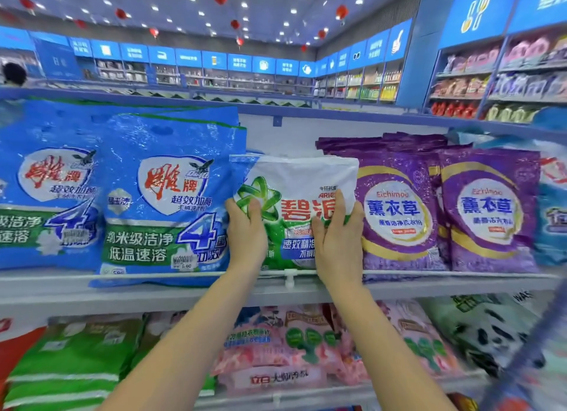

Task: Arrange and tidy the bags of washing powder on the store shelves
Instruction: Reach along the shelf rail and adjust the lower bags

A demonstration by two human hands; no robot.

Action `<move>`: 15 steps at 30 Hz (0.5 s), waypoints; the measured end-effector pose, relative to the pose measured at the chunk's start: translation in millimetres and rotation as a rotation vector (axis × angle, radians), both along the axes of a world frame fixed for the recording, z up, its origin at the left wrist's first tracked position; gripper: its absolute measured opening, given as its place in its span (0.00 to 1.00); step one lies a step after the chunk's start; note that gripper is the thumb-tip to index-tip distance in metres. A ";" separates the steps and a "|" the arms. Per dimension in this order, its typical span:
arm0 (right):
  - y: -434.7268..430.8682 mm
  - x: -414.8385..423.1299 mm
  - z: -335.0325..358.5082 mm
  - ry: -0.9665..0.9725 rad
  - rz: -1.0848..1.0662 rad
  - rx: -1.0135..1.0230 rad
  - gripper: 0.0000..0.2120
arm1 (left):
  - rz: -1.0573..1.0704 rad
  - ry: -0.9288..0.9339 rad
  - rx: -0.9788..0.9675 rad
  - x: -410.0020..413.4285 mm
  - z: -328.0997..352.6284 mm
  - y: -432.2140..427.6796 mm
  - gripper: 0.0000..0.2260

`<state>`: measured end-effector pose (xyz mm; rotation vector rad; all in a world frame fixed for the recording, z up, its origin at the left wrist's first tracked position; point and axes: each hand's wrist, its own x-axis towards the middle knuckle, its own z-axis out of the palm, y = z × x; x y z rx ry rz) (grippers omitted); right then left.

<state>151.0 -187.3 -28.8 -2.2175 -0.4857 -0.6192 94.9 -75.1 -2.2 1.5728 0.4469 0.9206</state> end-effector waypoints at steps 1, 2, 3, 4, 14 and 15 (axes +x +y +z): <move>-1.8 -1.1 -1.1 0.008 -0.005 -0.017 0.29 | -0.012 0.019 -0.001 -0.5 -1.3 0.5 0.21; -4.0 -2.7 -2.3 0.016 -0.009 -0.033 0.29 | -0.025 0.047 -0.004 -2.2 -2.6 1.0 0.23; -6.2 -4.4 -3.8 0.023 -0.011 -0.048 0.29 | -0.035 0.076 -0.006 -3.1 -4.3 1.6 0.25; -8.1 -6.0 -4.3 0.027 -0.009 -0.061 0.29 | -0.043 0.100 -0.011 -4.3 -5.3 2.1 0.25; -41.2 -28.9 -1.6 -0.295 0.029 0.096 0.27 | -0.053 -0.134 -0.009 -29.4 -4.7 -12.0 0.26; -50.6 -33.2 -0.1 -0.296 0.032 0.144 0.27 | -0.040 -0.163 0.023 -34.8 -4.8 -15.8 0.27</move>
